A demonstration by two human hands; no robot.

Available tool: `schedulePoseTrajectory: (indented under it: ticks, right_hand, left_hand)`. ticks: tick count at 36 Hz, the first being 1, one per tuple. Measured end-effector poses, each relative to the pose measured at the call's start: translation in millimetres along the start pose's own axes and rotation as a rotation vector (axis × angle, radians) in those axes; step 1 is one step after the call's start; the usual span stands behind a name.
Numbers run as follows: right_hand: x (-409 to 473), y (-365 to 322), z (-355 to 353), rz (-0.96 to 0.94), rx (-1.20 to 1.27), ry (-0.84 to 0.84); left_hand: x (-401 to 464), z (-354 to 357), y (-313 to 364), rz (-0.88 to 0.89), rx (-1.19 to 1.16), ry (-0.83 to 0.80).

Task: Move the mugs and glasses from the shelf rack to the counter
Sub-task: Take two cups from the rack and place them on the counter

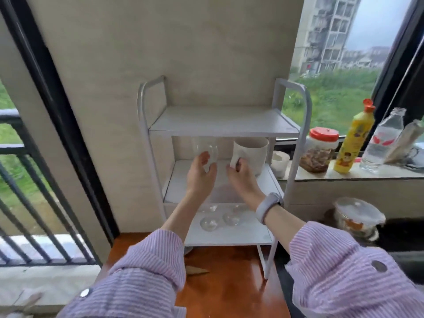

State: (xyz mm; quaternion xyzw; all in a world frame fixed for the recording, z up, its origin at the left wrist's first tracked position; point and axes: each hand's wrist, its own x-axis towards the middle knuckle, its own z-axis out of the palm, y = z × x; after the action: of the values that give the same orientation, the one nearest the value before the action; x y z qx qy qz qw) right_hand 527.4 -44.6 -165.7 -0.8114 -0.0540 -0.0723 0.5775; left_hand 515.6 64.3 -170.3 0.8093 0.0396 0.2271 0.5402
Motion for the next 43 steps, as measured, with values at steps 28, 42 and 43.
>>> schedulePoseTrajectory:
  ticks: [28,42,43]
  right_hand:
    - [-39,13,-44,0.100,0.306,0.115]
    - [-161,45,-96,0.009,0.363,0.083]
    - [-172,50,-104,0.012,0.357,0.087]
  left_hand:
    - [-29,-14,1,0.075,-0.103,0.097]
    - [-145,-15,17,0.123,-0.189,0.115]
    - [-156,-11,18,0.112,-0.199,0.103]
